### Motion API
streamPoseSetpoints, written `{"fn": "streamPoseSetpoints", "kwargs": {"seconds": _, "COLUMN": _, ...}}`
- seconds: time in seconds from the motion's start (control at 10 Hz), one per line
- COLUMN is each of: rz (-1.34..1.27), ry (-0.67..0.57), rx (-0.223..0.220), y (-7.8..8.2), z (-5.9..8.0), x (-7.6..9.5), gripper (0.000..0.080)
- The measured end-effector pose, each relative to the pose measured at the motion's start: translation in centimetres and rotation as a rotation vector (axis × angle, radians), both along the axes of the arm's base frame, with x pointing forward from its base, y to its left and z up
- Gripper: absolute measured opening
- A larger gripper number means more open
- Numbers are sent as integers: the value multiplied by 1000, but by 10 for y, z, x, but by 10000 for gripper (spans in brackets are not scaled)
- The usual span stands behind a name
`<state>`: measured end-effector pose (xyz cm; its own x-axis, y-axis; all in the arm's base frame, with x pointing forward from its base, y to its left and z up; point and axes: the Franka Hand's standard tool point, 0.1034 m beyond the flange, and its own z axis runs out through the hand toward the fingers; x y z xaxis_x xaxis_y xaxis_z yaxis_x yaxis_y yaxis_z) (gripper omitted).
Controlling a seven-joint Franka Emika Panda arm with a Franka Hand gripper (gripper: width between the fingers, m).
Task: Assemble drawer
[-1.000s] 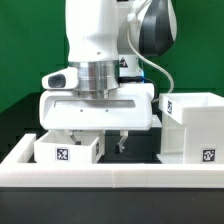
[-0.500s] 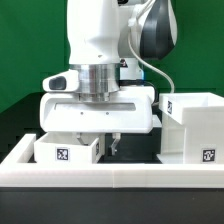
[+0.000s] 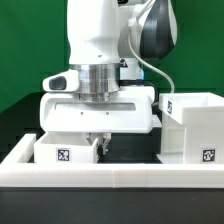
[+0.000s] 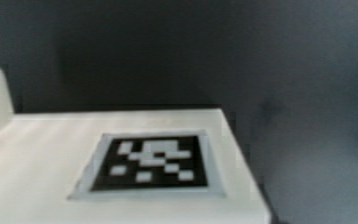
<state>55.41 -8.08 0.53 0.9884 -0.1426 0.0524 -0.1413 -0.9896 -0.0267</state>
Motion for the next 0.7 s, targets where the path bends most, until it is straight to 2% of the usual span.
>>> {"fn": "streamPoseSetpoints", "kwargs": {"seconds": 0.4, "rz": 15, "ry": 0, "rx": -2, "y": 1, "z": 1, "x": 0, "gripper": 40}}
{"fn": "streamPoseSetpoints", "kwargs": {"seconds": 0.6, "rz": 158, "ry": -1, "rx": -1, "y": 12, "z": 12, "x": 5, "gripper": 41}}
{"fn": "streamPoseSetpoints", "kwargs": {"seconds": 0.7, "rz": 267, "ry": 25, "rx": 14, "y": 15, "z": 17, "x": 3, "gripper": 41}}
